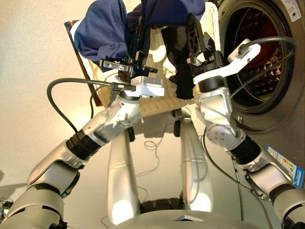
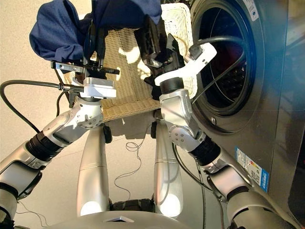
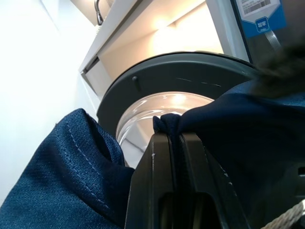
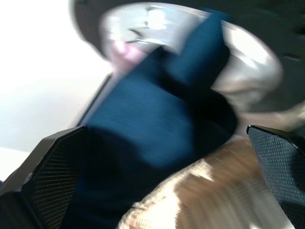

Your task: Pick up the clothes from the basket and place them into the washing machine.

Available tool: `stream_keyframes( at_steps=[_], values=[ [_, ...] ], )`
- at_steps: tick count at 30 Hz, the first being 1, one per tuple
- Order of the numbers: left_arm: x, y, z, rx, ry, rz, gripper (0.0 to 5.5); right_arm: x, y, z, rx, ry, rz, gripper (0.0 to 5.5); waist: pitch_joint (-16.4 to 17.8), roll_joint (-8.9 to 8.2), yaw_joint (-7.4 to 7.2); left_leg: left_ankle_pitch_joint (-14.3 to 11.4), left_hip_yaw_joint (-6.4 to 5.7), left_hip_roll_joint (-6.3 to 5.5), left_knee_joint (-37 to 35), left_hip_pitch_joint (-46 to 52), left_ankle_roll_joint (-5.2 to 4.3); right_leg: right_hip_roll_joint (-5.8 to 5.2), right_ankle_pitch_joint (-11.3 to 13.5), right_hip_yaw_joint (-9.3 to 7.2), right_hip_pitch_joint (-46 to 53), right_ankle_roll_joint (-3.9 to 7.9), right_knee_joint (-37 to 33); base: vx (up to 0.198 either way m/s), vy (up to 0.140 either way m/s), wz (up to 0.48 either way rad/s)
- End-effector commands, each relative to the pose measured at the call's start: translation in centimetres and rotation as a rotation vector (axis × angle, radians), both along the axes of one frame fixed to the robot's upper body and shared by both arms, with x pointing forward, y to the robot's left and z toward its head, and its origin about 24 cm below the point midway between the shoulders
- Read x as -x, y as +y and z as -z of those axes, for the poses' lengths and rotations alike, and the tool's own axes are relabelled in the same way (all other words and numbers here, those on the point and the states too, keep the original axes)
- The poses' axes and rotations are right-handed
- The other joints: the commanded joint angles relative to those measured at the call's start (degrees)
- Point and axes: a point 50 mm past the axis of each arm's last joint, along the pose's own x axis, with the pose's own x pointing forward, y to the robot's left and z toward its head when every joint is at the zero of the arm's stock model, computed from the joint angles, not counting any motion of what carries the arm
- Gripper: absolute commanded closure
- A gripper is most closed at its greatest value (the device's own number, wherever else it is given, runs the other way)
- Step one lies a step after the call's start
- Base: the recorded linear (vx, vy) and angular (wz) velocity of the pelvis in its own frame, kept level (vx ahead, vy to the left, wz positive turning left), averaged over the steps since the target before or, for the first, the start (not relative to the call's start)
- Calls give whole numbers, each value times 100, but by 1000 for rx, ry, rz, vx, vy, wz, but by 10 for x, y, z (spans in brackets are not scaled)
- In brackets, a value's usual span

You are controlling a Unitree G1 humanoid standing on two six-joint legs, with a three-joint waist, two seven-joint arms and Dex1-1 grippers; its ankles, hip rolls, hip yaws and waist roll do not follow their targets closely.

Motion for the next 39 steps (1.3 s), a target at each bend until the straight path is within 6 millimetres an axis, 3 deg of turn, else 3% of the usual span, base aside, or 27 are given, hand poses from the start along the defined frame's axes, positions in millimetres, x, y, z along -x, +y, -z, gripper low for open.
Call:
stream_keyframes(
  at_steps=[1,11,23,24,25,26,31,39],
  values=[
    [36,-16,-30,53,-156,196,550,30,7,-28,17,-189,-137,0,-74,471,-76,210,166,-78,-157,-29,18,19,406,-262,82,38,-599,0,0,0],
    [37,-16,-31,34,-143,211,550,39,22,-38,142,-276,-221,0,-74,460,-43,207,147,-69,-106,-53,-2,6,382,-289,72,30,-555,0,0,0],
    [43,-22,-35,52,-142,267,550,23,28,-38,157,-218,-165,0,-74,495,7,211,131,-86,-76,-112,2,-5,376,-295,41,14,-537,0,0,0],
    [42,-22,-35,53,-140,268,550,23,27,-38,157,-221,-152,293,-74,495,6,211,132,-90,-72,-117,3,-7,371,-296,39,13,-530,0,0,0],
    [42,-22,-35,54,-139,269,550,23,26,-39,150,-229,-136,505,-74,494,4,205,130,-90,-63,-124,6,-11,369,-298,30,12,-520,0,0,0],
    [42,-22,-35,57,-138,267,550,23,25,-41,154,-252,-103,550,-74,496,7,204,134,-91,-64,-126,7,-11,369,-296,28,16,-521,0,0,0],
    [42,-22,-36,81,-153,265,550,21,13,-47,86,-296,76,550,-74,538,-2,191,120,-102,-24,-167,19,-14,354,-289,8,16,-491,0,0,0],
    [43,-24,-36,87,-168,271,550,18,6,-39,41,-274,194,550,-74,564,-27,182,140,-105,-15,-178,30,-12,337,-281,-12,17,-475,0,0,0]
  ],
)
